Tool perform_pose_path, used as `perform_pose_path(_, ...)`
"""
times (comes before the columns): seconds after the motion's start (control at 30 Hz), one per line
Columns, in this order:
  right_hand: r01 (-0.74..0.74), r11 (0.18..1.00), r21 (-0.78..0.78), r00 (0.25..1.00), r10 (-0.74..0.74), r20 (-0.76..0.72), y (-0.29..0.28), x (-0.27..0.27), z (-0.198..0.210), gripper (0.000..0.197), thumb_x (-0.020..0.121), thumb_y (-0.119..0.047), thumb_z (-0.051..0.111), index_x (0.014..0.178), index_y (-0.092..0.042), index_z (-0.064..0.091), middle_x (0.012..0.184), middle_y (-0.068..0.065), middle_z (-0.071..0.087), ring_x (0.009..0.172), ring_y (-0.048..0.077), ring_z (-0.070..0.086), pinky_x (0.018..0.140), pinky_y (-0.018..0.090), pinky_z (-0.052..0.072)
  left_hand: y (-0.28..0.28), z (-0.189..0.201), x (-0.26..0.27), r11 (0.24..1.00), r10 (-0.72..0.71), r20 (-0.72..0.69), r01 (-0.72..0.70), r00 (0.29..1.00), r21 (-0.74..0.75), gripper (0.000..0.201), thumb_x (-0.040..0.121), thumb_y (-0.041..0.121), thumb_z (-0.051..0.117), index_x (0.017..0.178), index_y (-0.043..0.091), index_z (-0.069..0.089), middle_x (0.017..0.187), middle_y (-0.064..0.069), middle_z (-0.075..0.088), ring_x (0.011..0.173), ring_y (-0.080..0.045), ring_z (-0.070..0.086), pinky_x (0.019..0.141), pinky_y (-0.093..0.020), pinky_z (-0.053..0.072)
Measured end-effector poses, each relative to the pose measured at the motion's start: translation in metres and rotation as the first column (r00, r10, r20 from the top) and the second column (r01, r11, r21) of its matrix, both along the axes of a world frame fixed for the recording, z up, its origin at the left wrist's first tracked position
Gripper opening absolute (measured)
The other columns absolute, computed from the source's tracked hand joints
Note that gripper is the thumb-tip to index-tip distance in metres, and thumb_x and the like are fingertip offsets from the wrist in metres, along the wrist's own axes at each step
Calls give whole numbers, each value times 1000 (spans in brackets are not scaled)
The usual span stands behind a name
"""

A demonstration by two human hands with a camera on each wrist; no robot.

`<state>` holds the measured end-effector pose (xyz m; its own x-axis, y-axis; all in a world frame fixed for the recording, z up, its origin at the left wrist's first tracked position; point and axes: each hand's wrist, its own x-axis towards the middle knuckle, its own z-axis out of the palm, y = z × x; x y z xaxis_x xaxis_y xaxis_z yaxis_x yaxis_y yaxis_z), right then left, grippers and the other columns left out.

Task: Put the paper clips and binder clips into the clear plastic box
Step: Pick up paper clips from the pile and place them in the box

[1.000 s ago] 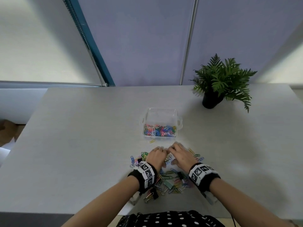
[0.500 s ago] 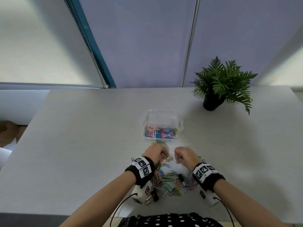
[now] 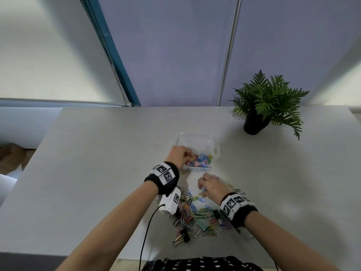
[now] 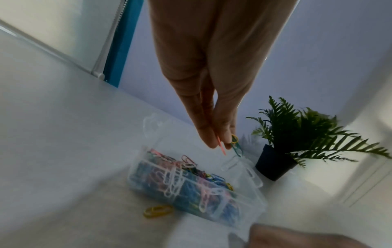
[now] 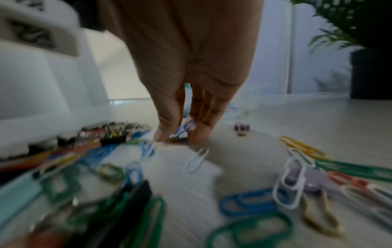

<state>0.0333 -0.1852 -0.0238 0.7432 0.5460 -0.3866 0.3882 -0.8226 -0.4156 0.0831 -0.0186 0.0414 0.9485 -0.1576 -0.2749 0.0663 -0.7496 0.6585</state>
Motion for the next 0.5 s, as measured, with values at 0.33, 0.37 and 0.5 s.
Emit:
perform_pose_path(0.33, -36, 999, 15, 997, 35, 69, -4, -8, -5, 28, 69, 9, 52, 72, -17, 42, 88, 9, 61, 81, 28, 55, 73, 33, 41, 16, -5, 8, 992, -100, 22, 98, 995, 85, 32, 90, 0, 48, 120, 6, 60, 117, -12, 66, 110, -22, 61, 102, -26, 41)
perform_pose_path(0.37, -10, 999, 34, 998, 8, 58, -6, -6, -3, 27, 69, 8, 52, 73, -17, 46, 87, 7, 62, 79, 27, 55, 74, 32, 42, 19, -5, 4, 997, -70, 57, 67, 996, 47, 29, 90, -2, 46, 113, 4, 63, 111, -13, 68, 102, -22, 64, 99, -29, 46)
perform_pose_path(0.5, 107, 987, 117, 993, -101, -53, -10, 6, 6, 12, 78, 1, 59, 89, -5, 62, 90, 9, 64, 82, 20, 57, 71, 20, 39, 27, -16, -22, 986, -142, -43, 145, 989, 83, 24, 93, 1, 44, 100, 3, 66, 101, -14, 70, 81, -15, 64, 77, -15, 50)
